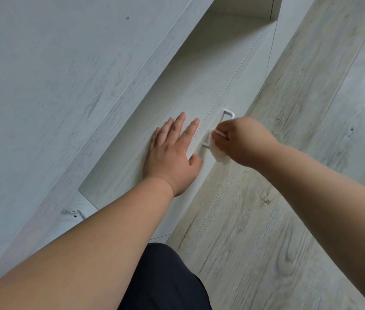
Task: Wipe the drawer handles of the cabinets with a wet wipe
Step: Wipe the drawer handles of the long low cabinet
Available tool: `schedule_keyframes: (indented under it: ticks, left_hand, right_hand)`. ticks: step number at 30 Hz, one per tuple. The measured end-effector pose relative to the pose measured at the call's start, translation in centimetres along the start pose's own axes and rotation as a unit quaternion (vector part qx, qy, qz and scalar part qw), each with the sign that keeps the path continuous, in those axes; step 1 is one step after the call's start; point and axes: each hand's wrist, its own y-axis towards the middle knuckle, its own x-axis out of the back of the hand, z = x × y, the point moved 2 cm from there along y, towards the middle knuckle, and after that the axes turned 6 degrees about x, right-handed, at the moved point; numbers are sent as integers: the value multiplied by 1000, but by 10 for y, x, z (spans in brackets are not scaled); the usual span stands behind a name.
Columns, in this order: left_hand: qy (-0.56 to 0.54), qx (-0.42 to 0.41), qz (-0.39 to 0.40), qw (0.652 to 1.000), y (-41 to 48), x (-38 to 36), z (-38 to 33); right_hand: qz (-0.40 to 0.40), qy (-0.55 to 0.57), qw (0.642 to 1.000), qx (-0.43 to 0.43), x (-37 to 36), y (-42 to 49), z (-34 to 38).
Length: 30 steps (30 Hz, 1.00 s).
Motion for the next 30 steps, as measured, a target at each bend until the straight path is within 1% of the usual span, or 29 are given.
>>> schedule_keyframes:
  ticks: [2, 4, 5, 8, 9, 11, 13, 16, 18, 20, 22, 24, 28, 30]
  left_hand:
    - [13, 4, 6, 1000, -1, 1, -2]
    - [15, 14, 14, 1000, -1, 2, -3]
    - [3, 21, 14, 1000, 1, 3, -5]
    - [-84, 51, 1, 995, 20, 8, -16]
    - [-84, 46, 1, 995, 27, 9, -20]
    - [-40, 22, 4, 999, 37, 7, -25]
    - [-32, 14, 1, 999, 40, 5, -24]
    - [-43, 7, -5, 999, 37, 4, -20]
    - [-43, 8, -4, 999, 38, 5, -20]
    - [-41, 8, -8, 999, 38, 4, -21]
    - [-44, 8, -11, 999, 38, 4, -21]
    - [-45, 8, -13, 999, 38, 4, -21]
    - [-49, 12, -17, 999, 38, 4, -21]
    - [-51, 12, -18, 998, 37, 4, -21]
  right_hand:
    - [-13, 17, 999, -30, 8, 5, -5]
    - [-17, 73, 996, -45, 12, 4, -9]
    - [-18, 109, 992, -54, 14, 2, -10]
    - [-36, 231, 969, -84, 15, 0, -11]
    - [-42, 252, 963, -87, 14, 1, -12]
    - [-51, 281, 954, -96, 11, 1, -13]
    - [-50, 294, 949, -106, 10, 2, -13]
    - [-47, 273, 956, -97, 11, 3, -13]
    - [-24, 267, 960, -79, 13, 3, -15]
    - [24, 212, 976, -47, 16, 5, -17]
    - [86, 120, 989, -10, 19, 9, -19]
    - [131, 63, 989, 27, 23, 11, -20]
    - [197, 62, 977, 59, 34, 21, -23]
    - [200, 54, 977, 57, 40, 31, -31]
